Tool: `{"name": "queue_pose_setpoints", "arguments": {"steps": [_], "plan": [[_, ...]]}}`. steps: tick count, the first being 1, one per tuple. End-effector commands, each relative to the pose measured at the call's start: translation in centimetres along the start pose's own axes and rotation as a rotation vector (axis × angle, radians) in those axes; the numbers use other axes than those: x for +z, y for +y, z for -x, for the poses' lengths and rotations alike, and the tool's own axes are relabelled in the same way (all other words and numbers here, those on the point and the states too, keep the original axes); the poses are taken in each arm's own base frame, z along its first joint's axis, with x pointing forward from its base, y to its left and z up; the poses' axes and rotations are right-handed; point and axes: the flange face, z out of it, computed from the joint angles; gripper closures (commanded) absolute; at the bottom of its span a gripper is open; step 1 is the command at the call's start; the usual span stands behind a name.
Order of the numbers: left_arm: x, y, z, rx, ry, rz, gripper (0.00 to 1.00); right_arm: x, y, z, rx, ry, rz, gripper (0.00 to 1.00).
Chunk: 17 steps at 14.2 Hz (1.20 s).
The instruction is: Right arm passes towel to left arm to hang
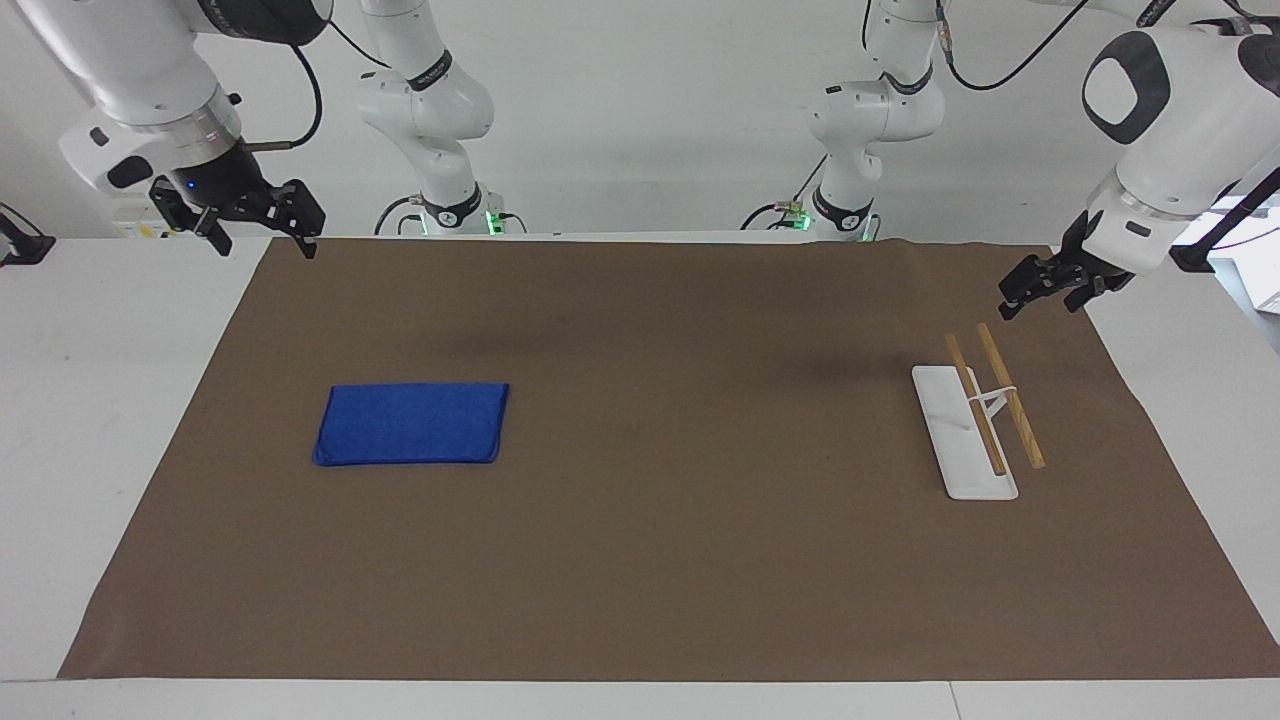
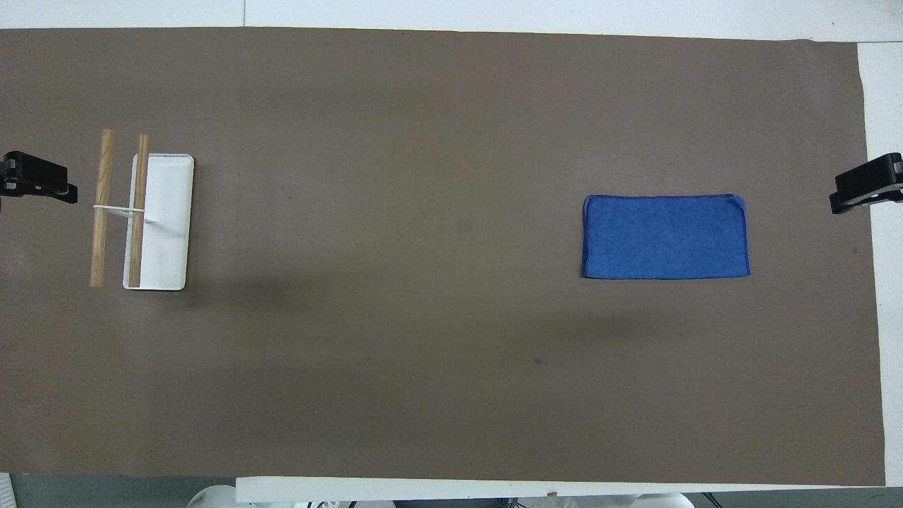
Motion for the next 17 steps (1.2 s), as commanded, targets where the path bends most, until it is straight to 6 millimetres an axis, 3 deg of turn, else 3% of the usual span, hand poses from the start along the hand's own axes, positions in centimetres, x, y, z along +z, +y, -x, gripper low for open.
{"name": "queue_pose_setpoints", "arguments": {"steps": [1, 4, 6, 7, 14, 17], "plan": [[-0.7, -0.1, 0.6, 0.0, -0.004, -0.008, 0.0, 6.4, -3.0, -1.2, -0.039, 0.026, -0.009, 0.0], [-0.6, -0.3, 0.7, -0.003, -0.009, -0.008, 0.0, 17.1, -6.9, -3.7, -0.017, 0.104, -0.04, 0.0], [-0.6, -0.1, 0.7, 0.0, -0.01, -0.008, 0.0, 23.2, -8.2, -4.3, 0.028, 0.122, -0.075, 0.0], [-0.6, -0.3, 0.7, -0.004, -0.01, -0.008, 0.0, 25.2, -8.5, -4.5, 0.04, 0.114, -0.092, 0.0], [-0.6, -0.1, 0.7, -0.001, -0.007, -0.008, 0.0, 33.2, -8.1, -4.2, 0.011, 0.077, -0.106, 0.02], [-0.6, -0.1, 0.7, -0.001, -0.007, -0.008, 0.0, 34.2, -6.6, -3.7, -0.006, 0.078, -0.105, 0.06]]}}
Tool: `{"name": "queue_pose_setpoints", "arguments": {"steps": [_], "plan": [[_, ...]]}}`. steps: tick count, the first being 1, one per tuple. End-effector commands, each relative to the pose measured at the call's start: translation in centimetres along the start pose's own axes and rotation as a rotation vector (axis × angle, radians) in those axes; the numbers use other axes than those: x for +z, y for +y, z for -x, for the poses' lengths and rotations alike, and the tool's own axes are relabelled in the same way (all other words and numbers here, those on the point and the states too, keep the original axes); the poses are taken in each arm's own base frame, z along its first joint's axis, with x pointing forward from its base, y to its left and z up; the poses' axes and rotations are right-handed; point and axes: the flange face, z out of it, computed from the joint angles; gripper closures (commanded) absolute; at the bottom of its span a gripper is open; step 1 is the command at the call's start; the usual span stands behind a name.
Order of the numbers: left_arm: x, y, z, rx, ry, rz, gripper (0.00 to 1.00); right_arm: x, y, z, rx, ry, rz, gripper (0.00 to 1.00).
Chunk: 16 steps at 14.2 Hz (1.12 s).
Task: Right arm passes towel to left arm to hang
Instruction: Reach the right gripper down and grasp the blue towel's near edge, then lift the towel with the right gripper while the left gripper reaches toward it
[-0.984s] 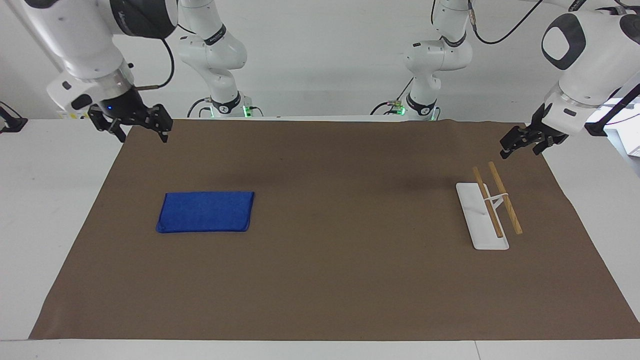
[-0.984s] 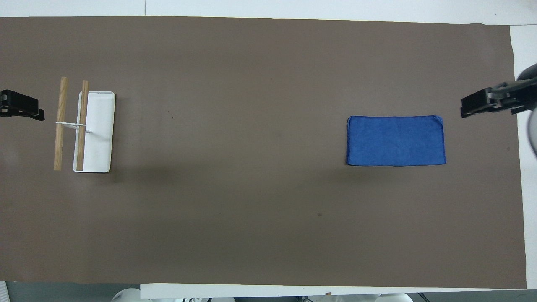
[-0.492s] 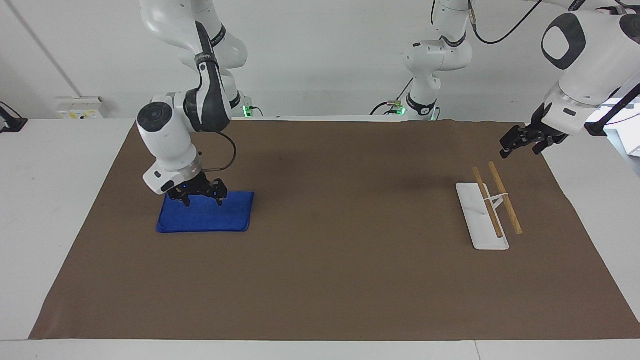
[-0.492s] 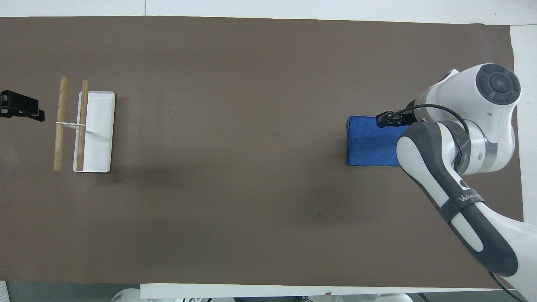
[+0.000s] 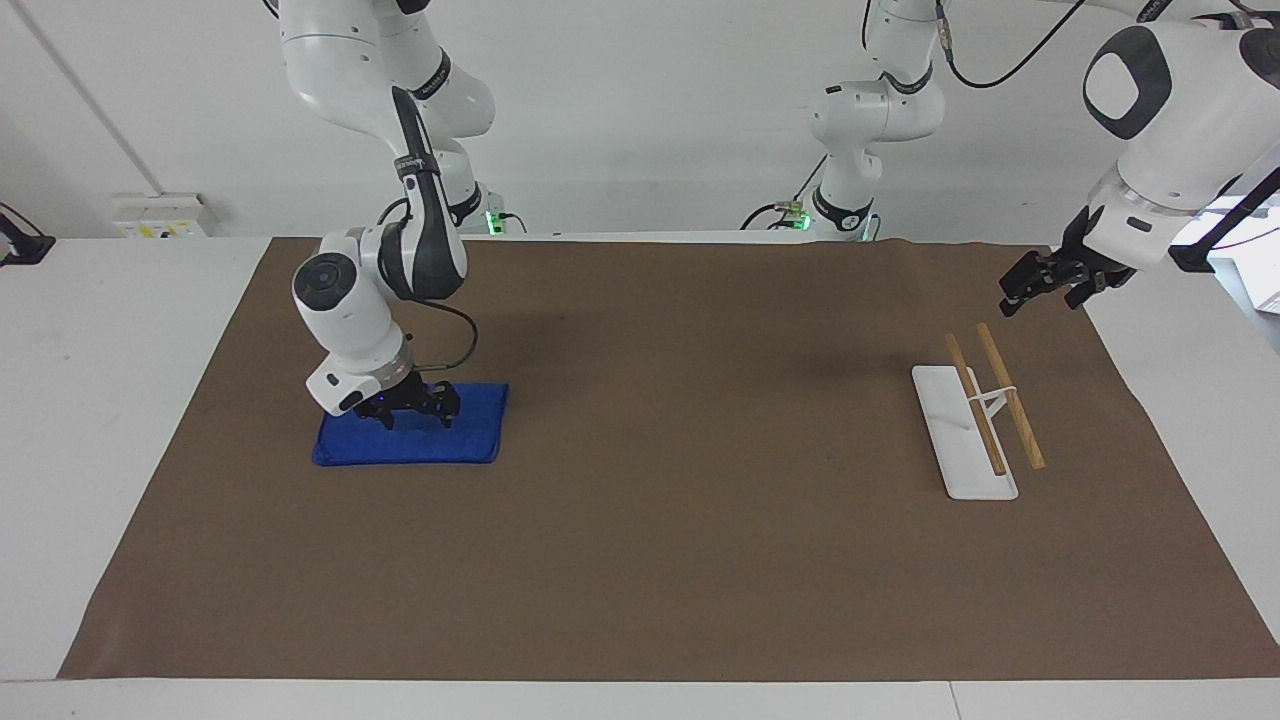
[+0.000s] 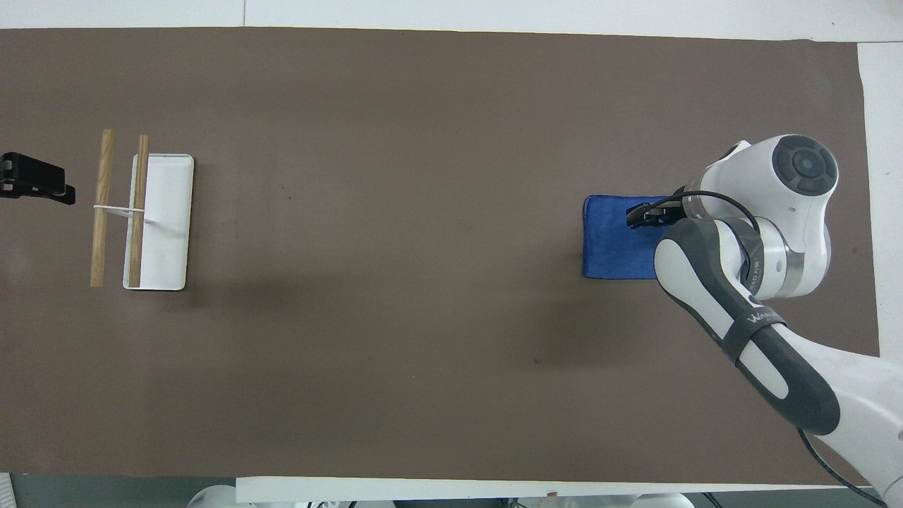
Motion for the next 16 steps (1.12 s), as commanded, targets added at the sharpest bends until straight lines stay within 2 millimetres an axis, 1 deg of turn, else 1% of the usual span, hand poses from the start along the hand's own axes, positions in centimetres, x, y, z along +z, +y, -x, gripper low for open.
{"name": "queue_pose_setpoints", "arguments": {"steps": [1, 2, 4, 5, 6, 7, 8, 9, 10, 12, 13, 14, 16], "plan": [[-0.5, -0.1, 0.5, -0.001, -0.003, -0.008, 0.0, 0.7, 1.1, 0.9, -0.011, -0.002, -0.011, 0.07], [-0.5, -0.1, 0.5, -0.001, -0.001, -0.008, 0.0, 1.2, 1.2, 1.1, -0.01, -0.006, -0.011, 0.08], [-0.5, -0.3, 0.5, -0.005, -0.001, -0.008, 0.0, 1.7, 1.2, 1.4, -0.009, 0.01, -0.011, 0.15], [-0.5, -0.3, 0.5, -0.005, -0.004, -0.008, 0.0, 1.9, 1.2, 1.6, -0.009, 0.006, -0.011, 0.26], [-0.3, -0.4, 0.5, -0.006, -0.009, -0.008, 0.0, 1.9, 1.2, 1.6, -0.016, 0.006, -0.011, 0.39], [-0.3, -0.4, 0.5, -0.006, -0.009, -0.008, 0.0, 1.9, 1.2, 1.6, -0.04, 0.005, -0.011, 0.58], [-0.3, -0.4, 0.5, -0.006, -0.007, -0.008, 0.0, 1.8, 1.2, 1.6, -0.051, 0.006, -0.011, 0.8], [-0.3, -0.4, 0.5, -0.006, -0.007, -0.008, 0.0, 1.8, 1.2, 1.6, -0.052, 0.006, -0.011, 0.94], [-0.4, -0.4, 0.5, -0.006, -0.003, -0.008, 0.0, 1.6, 1.1, 1.3, -0.054, 0.009, -0.011, 1.0], [-0.4, -0.4, 0.5, -0.008, -0.006, -0.008, 0.0, 0.3, 0.5, 0.3, -0.063, 0.001, -0.013, 1.0], [-0.3, -0.4, 0.6, -0.008, -0.009, -0.008, 0.0, -0.3, -0.2, -0.4, -0.068, -0.02, -0.019, 1.0], [-0.3, -0.4, 0.6, -0.008, -0.012, -0.008, 0.0, -1.8, -1.0, -1.3, -0.063, -0.026, -0.039, 1.0], [-0.2, -1.3, 0.9, -0.026, -0.021, -0.007, 0.0, -4.6, -3.7, -2.9, -0.038, -0.044, -0.127, 1.0]]}}
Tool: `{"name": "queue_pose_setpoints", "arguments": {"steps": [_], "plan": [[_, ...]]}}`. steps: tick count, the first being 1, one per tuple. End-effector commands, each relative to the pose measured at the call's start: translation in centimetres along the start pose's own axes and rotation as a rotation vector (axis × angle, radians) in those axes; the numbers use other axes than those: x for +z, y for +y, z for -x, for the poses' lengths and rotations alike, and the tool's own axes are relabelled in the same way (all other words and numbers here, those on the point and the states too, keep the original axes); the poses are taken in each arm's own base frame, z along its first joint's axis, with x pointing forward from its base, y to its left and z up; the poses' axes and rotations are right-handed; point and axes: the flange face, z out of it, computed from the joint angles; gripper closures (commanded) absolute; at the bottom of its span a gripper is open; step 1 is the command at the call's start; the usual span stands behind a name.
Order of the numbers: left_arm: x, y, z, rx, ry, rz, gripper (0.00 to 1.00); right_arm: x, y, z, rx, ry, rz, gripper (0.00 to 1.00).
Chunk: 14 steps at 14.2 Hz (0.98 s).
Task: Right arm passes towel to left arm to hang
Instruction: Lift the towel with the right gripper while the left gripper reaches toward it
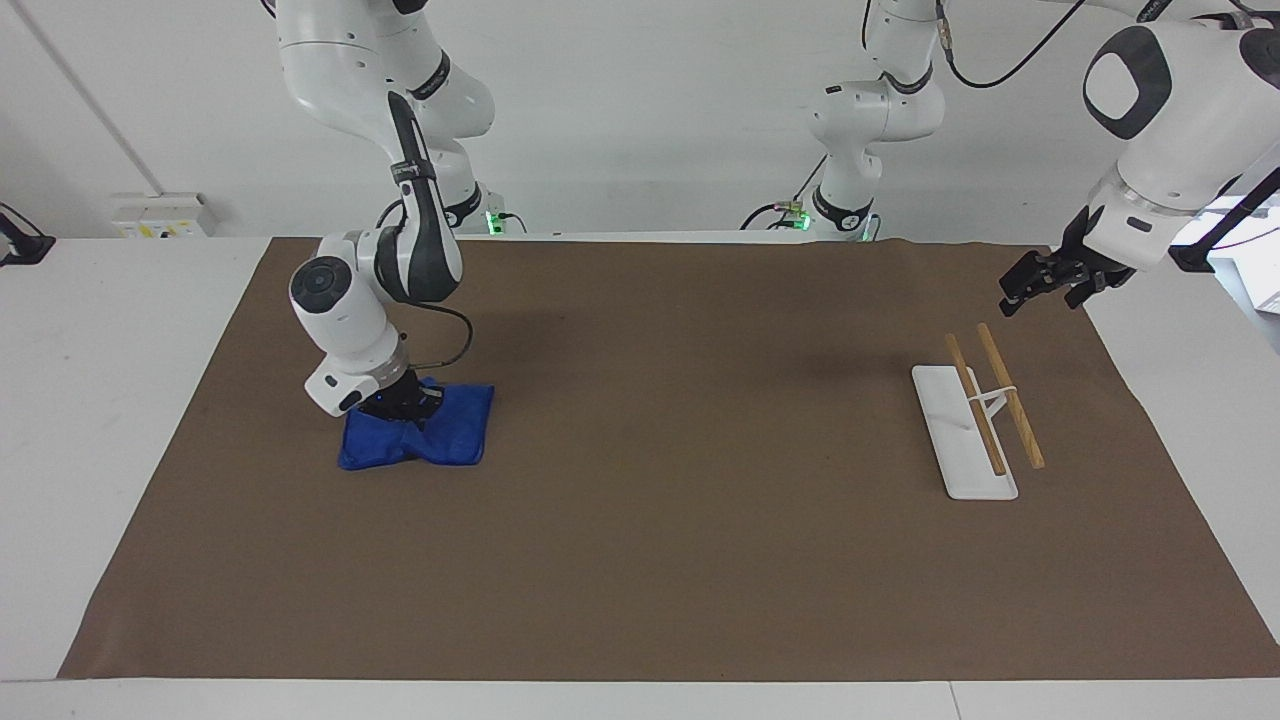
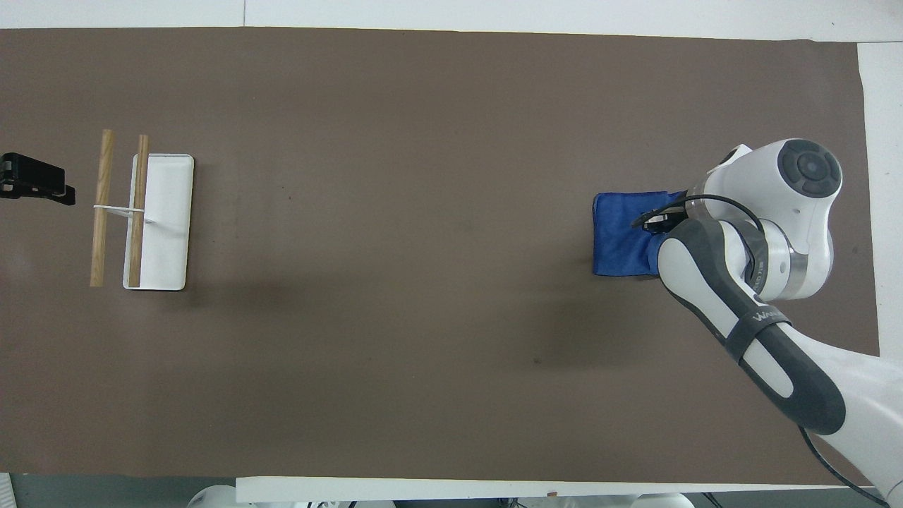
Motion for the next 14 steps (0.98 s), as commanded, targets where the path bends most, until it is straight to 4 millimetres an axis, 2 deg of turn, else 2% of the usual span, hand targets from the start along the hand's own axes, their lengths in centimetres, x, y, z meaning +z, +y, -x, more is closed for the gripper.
{"name": "queue_pose_setpoints", "arguments": {"steps": [1, 4, 5, 7, 9, 11, 14], "plan": [[-0.1, -0.9, 0.9, -0.017, -0.017, -0.007, 0.0, -4.0, -4.0, -2.8, 0.012, -0.01, -0.126, 1.0], [1.0, -0.4, 1.9, -0.064, -0.029, -0.008, 0.0, -8.7, -10.9, -4.1, 0.162, -0.027, -0.274, 1.0], [1.5, -0.3, 2.1, -0.078, -0.023, -0.008, 0.0, -9.9, -13.9, -4.1, 0.228, -0.044, -0.324, 1.0], [2.6, 0.3, 2.1, -0.147, 0.037, -0.003, 0.0, -10.9, -17.9, -3.7, 0.37, -0.087, -0.43, 1.0], [4.2, 3.1, 2.4, -0.232, 0.056, 0.003, 0.0, -11.0, -21.2, -2.9, 0.482, -0.161, -0.526, 1.0], [4.9, 6.3, 2.1, -0.376, 0.085, 0.021, 0.0, -11.3, -22.8, -2.6, 0.641, -0.255, -0.628, 1.0], [4.8, 13.4, 2.9, -0.662, 0.124, 0.072, 0.0, -11.0, -26.2, -1.8, 0.857, -0.369, -0.743, 1.0]]}}
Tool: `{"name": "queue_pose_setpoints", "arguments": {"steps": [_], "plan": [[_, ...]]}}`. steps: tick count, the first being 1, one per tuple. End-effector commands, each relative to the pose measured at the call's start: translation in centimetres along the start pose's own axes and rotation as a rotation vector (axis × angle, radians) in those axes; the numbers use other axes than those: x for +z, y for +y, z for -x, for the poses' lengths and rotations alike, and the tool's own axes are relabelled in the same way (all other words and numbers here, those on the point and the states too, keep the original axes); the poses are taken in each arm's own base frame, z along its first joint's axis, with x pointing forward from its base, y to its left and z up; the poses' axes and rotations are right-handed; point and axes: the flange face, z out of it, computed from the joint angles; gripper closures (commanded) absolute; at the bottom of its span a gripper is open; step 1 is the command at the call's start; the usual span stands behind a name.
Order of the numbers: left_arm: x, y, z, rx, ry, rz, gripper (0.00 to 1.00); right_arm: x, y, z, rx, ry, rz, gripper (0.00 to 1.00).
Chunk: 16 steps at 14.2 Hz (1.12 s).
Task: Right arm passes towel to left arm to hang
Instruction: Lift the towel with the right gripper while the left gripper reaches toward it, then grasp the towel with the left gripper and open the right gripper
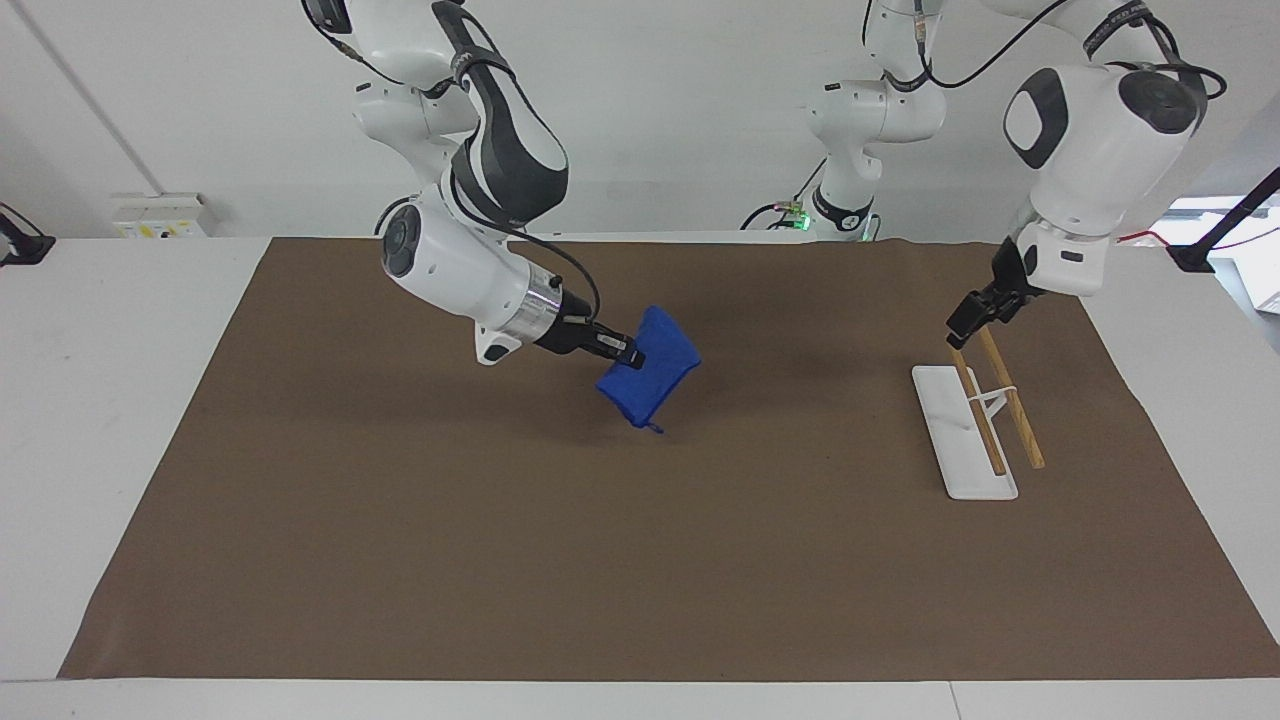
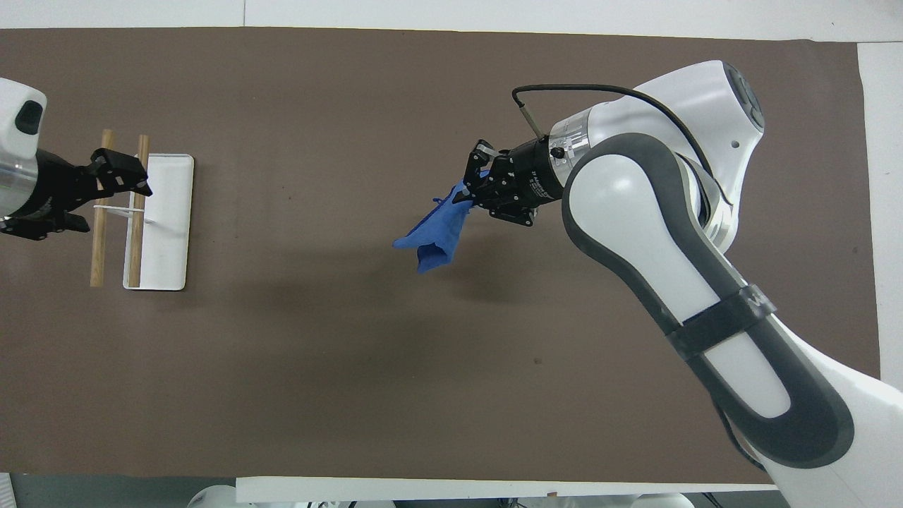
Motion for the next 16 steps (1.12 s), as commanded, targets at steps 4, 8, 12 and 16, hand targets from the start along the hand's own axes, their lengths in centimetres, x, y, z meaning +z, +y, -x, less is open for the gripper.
{"name": "queue_pose_setpoints", "arguments": {"steps": [4, 8, 12, 16], "plan": [[0.0, 8.2, 9.0, -0.27, 0.022, 0.069, 0.0, 4.8, -2.2, 3.3, 0.333, -0.044, -0.201, 1.0], [0.5, 10.0, 12.6, -0.233, 0.014, 0.08, 0.05, 6.5, -2.1, 4.6, 0.344, -0.035, -0.206, 1.0], [3.4, 12.1, 12.8, -0.207, 0.021, 0.104, 0.09, 6.5, -2.1, 4.6, 0.344, -0.033, -0.205, 1.0], [4.4, 13.3, 13.4, -0.198, 0.008, 0.126, 0.26, 6.6, -2.0, 4.6, 0.343, -0.032, -0.204, 1.0]]}}
